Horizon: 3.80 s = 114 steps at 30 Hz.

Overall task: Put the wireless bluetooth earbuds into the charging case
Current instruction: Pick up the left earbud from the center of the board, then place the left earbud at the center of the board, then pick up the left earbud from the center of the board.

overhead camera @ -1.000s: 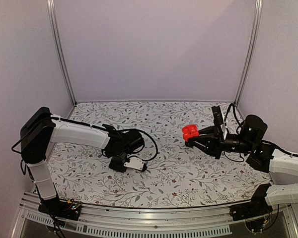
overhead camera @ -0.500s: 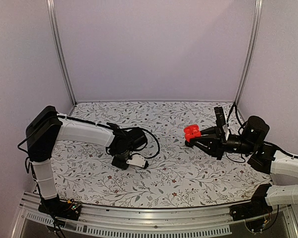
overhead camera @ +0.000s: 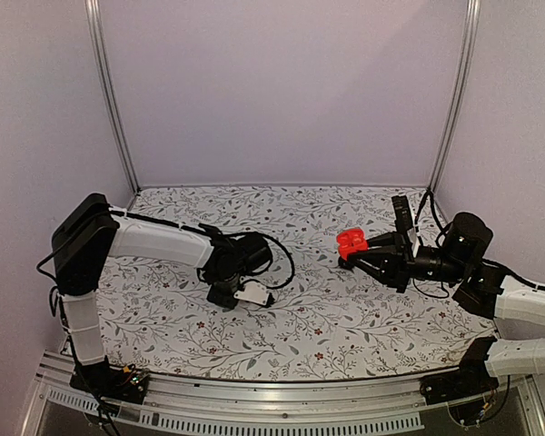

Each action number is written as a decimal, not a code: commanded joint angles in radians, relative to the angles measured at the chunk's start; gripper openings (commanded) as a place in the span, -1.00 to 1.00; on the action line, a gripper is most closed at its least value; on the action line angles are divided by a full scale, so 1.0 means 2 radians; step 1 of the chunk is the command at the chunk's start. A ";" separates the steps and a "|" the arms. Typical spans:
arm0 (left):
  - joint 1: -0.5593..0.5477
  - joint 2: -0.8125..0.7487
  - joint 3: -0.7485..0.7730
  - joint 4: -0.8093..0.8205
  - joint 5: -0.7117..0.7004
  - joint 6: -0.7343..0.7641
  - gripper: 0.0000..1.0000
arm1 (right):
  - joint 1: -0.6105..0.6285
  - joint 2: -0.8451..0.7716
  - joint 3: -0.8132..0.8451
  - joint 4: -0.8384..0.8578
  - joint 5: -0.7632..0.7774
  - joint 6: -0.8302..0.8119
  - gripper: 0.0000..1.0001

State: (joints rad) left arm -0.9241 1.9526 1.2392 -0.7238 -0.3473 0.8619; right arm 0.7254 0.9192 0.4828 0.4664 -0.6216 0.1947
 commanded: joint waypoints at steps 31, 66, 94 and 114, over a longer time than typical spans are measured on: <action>-0.009 -0.072 0.043 -0.013 0.267 -0.177 -0.70 | -0.005 -0.007 0.002 -0.012 0.007 -0.003 -1.00; -0.038 0.064 0.117 -0.169 0.204 -0.353 -0.46 | -0.006 -0.001 0.010 -0.022 0.006 -0.010 -1.00; -0.052 0.113 0.190 -0.207 0.176 -0.360 -0.66 | -0.007 -0.003 0.010 -0.024 0.008 -0.011 -1.00; -0.008 -0.165 0.095 0.091 0.218 -0.377 -0.84 | -0.008 -0.009 0.013 0.000 0.024 -0.007 -1.00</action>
State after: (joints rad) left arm -0.9539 1.7538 1.4994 -0.7666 0.0547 0.1146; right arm 0.7170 0.9154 0.4835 0.4194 -0.5800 0.1806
